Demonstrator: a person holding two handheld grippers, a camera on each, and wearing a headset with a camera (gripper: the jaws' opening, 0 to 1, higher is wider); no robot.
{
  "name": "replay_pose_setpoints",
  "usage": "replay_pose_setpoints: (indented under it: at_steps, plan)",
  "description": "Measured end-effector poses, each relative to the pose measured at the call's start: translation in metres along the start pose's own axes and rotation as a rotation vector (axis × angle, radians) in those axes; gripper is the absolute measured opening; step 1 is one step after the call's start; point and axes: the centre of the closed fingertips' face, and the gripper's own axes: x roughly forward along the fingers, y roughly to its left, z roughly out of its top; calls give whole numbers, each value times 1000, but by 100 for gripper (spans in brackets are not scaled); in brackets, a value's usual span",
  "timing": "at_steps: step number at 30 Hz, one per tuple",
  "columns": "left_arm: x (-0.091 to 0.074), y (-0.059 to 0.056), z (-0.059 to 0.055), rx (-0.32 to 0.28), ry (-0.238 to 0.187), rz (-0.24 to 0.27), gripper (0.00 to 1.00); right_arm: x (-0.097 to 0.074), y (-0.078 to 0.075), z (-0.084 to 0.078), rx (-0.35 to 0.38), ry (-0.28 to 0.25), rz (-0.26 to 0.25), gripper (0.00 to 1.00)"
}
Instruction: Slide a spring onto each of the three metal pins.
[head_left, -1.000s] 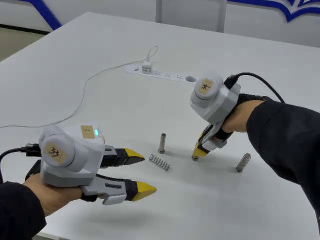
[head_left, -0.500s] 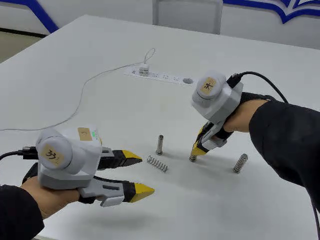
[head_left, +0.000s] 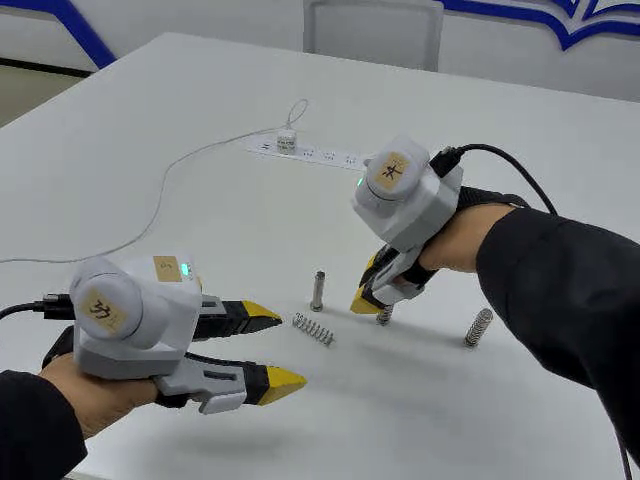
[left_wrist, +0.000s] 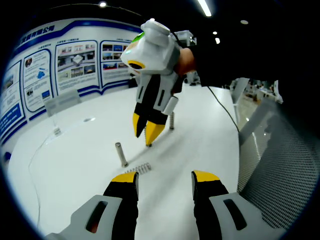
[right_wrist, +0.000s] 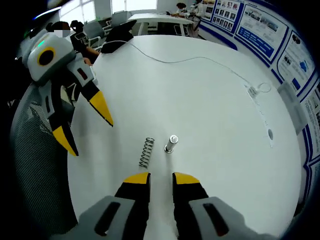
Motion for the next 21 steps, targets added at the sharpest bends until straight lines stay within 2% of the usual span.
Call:
replay_pose_setpoints:
  at_steps: [8, 21]
  plan:
    - [0, 1, -1, -2, 2, 0, 43, 21, 16, 0, 22, 5, 32, 17]
    - [1, 1, -2, -4, 3, 1, 43, 42, 21, -4, 87, 8, 35, 15]
